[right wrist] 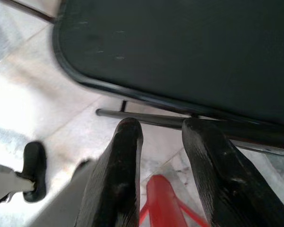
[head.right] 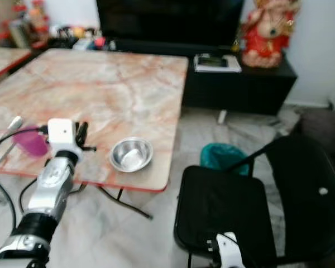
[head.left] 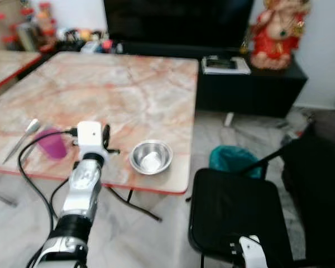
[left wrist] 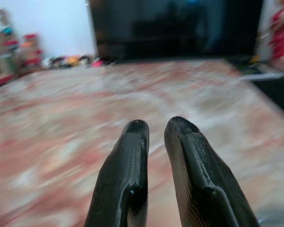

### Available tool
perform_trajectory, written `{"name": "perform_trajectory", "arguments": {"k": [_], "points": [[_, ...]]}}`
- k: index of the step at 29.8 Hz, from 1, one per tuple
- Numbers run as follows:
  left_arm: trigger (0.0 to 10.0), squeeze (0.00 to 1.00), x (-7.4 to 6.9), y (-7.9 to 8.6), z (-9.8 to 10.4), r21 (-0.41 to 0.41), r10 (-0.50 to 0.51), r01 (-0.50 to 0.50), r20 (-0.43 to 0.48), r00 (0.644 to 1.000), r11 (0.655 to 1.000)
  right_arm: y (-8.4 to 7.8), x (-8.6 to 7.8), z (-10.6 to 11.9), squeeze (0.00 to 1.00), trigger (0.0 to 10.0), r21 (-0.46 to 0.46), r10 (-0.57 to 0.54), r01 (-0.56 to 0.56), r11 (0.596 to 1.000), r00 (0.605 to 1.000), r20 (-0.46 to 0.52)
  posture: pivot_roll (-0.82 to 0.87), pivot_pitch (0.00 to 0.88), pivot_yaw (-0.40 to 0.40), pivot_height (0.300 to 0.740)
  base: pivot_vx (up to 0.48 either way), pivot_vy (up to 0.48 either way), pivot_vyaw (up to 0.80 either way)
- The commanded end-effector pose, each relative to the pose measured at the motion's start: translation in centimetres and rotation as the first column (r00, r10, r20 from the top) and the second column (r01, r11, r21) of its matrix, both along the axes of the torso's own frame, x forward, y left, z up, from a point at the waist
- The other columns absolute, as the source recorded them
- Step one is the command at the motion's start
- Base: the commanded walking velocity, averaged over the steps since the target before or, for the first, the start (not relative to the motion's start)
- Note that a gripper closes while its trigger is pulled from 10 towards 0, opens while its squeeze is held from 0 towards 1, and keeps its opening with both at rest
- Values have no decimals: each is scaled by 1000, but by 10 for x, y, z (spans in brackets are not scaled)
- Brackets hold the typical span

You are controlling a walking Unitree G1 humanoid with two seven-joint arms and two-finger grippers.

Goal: Setting the table

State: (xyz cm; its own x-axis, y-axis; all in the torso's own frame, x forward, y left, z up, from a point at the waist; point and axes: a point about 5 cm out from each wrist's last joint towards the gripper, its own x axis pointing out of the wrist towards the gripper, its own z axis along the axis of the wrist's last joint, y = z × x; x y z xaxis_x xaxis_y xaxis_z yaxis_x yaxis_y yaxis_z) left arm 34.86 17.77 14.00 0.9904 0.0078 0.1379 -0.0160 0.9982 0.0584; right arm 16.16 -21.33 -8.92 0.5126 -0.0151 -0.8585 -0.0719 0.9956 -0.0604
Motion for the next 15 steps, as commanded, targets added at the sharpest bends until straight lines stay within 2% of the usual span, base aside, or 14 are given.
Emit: {"name": "perform_trajectory", "arguments": {"k": [1, 6, 8, 13, 15], "points": [[10000, 0, 0, -5, -1, -8, -22, 22, -12, 1000, 1000, -4, 1, 1, 0, 10000, -6, -13, 13, 1000, 1000, 6, -5, 0, -7, 740, 349, 0, 0], [10000, 0, -1, -7, -1, -8, -38, 38, -13, 999, 999, -4, 1, 1, 0, 10000, -7, -16, 16, 1000, 1000, 5, -2, 0, -9, 740, 345, 0, 0], [10000, 0, -1, -8, 1, -19, -54, 53, -21, 998, 998, -4, 1, 1, 0, 10000, -6, -16, 16, 1000, 1000, 5, -2, 0, -9, 740, 122, 0, 0], [10000, 0, -1, -8, 15, -200, -65, 56, -38, 997, 978, -4, 0, 1, 0, 10000, -6, -19, 19, 1000, 1000, 5, -4, 0, -6, 740, 0, 0, 0], [10000, 0, -4, -7, 22, -242, -69, 46, -87, 994, 969, -4, 0, 1, 0, 10000, -6, -20, 20, 1000, 1000, 5, 3, 0, -7, 740, 0, 0, 0]]}}
